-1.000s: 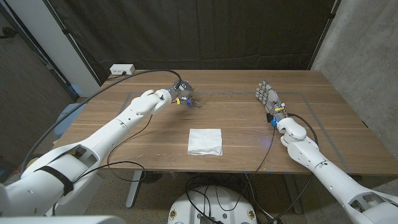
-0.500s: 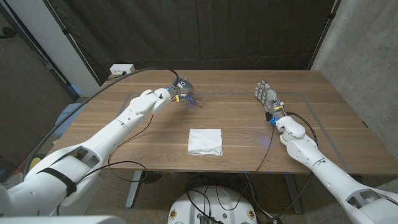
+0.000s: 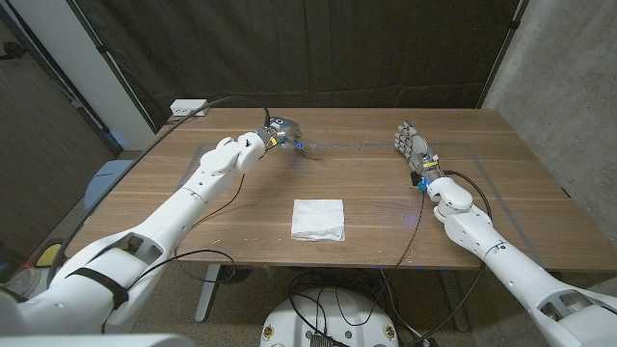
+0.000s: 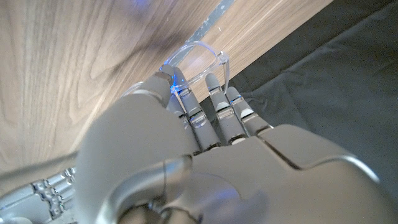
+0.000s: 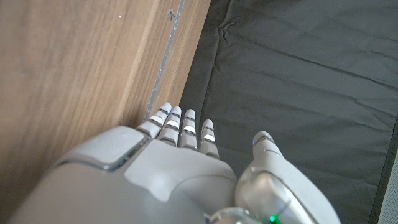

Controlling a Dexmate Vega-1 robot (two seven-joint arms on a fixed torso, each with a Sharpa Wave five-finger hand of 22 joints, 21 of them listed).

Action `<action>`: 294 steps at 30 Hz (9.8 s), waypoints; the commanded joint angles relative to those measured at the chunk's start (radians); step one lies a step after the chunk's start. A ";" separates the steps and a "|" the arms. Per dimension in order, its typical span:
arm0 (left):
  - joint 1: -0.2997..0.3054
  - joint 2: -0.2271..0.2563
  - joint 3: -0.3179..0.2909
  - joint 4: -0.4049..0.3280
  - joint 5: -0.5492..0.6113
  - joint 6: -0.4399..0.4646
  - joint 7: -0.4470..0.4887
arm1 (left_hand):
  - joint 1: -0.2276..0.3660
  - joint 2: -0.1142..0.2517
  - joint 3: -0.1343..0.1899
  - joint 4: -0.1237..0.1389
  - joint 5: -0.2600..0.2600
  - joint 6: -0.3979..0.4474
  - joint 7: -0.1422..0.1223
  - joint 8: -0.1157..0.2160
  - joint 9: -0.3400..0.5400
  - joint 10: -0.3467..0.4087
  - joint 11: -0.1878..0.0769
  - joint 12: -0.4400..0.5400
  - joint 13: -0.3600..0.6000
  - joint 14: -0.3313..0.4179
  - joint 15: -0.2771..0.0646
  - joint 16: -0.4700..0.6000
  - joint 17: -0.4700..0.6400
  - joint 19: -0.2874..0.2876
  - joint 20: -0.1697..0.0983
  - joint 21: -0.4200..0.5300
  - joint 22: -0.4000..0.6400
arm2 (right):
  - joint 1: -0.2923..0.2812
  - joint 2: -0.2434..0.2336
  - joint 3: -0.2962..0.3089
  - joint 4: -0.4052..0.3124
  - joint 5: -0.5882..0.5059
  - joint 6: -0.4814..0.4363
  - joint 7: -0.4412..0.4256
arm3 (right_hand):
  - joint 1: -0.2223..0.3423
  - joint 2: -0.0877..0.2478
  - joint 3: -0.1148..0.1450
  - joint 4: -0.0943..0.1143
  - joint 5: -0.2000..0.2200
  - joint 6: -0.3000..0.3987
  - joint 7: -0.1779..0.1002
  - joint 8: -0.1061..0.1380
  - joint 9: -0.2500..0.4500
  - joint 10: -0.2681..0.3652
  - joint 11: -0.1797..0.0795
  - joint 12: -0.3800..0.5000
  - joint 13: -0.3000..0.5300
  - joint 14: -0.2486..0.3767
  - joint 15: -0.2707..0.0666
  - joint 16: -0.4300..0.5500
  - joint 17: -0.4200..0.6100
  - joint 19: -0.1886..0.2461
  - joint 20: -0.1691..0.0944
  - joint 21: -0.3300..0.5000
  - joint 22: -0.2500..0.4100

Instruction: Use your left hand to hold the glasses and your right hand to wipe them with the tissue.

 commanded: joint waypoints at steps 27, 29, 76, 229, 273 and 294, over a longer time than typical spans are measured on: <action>0.069 -0.066 -0.165 -0.078 -0.541 0.119 -0.212 | -0.003 0.012 0.030 0.005 -0.012 0.028 0.084 0.020 0.024 0.003 0.043 0.036 0.022 0.010 -0.158 -0.012 0.034 0.005 0.027 0.007 0.006 | -0.173 -0.266 -0.120 -0.594 -0.612 -0.339 -0.347 | 0.128 0.033 0.075 -0.077 0.007 0.143 -0.012 0.029 0.003 0.160 -0.045 0.045 -0.001 0.136 -0.055 0.022 -0.007 0.089 -0.013 0.023 0.000; 0.073 -0.065 -0.171 -0.083 -0.560 0.126 -0.220 | -0.003 0.012 0.031 0.005 -0.012 0.029 0.085 0.022 0.026 0.002 0.044 0.038 0.023 0.012 -0.158 -0.012 0.036 0.006 0.027 0.007 0.006 | -0.178 -0.270 -0.126 -0.614 -0.646 -0.353 -0.352 | 0.137 0.033 0.080 -0.082 0.007 0.147 -0.013 0.029 0.002 0.170 -0.049 0.047 -0.001 0.148 -0.064 0.023 -0.008 0.098 -0.015 0.026 0.000; 0.078 -0.034 -0.214 -0.109 -0.854 0.164 -0.322 | 0.002 0.011 0.052 -0.006 -0.019 0.014 0.108 0.036 0.050 -0.009 0.070 0.066 0.028 0.015 -0.143 -0.021 0.070 0.015 0.038 0.022 0.009 | -0.232 -0.296 -0.333 -0.914 -1.329 -0.588 -0.072 | 0.183 0.017 0.087 -0.117 -0.001 0.135 -0.035 0.007 0.003 0.151 -0.104 0.018 -0.002 0.140 -0.115 0.000 -0.004 0.108 -0.005 0.026 0.000; 0.032 -0.026 -0.200 -0.006 -0.952 0.082 -0.338 | -0.012 0.006 0.090 -0.017 -0.023 0.002 0.118 0.041 0.059 -0.040 0.073 0.119 0.006 0.011 -0.133 -0.040 0.119 -0.002 0.045 0.055 0.011 | -0.251 -0.061 -0.490 -0.771 -2.001 -0.772 0.576 | 0.606 -0.143 -0.197 -0.016 0.122 0.274 -0.114 0.000 0.005 0.308 -0.189 0.034 0.020 0.372 -0.262 0.061 0.108 0.093 -0.030 0.280 0.006; -0.065 -0.076 -0.187 0.159 -0.920 0.023 -0.368 | -0.014 0.005 0.098 -0.022 -0.024 0.005 0.121 0.040 0.057 -0.045 0.076 0.131 -0.005 0.011 -0.129 -0.041 0.125 -0.010 0.047 0.064 0.011 | -0.268 0.067 -0.447 -0.463 -1.786 -0.793 -0.561 | 1.035 0.044 -0.148 -0.123 0.065 0.953 -0.145 0.114 0.003 1.032 -0.272 0.288 0.175 0.874 -0.338 0.432 0.422 0.289 -0.162 0.495 0.044; -0.051 -0.071 -0.175 0.093 -0.900 0.054 -0.399 | -0.016 0.002 0.100 -0.025 -0.025 0.010 0.121 0.042 0.056 -0.044 0.079 0.138 -0.010 0.013 -0.132 -0.042 0.127 -0.014 0.049 0.069 0.010 | -0.174 0.133 -0.486 -0.330 -1.650 -0.796 -0.953 | 1.051 0.032 -0.147 -0.128 0.056 0.979 -0.136 0.109 0.002 1.059 -0.273 0.294 0.195 0.897 -0.337 0.455 0.457 0.286 -0.157 0.531 0.055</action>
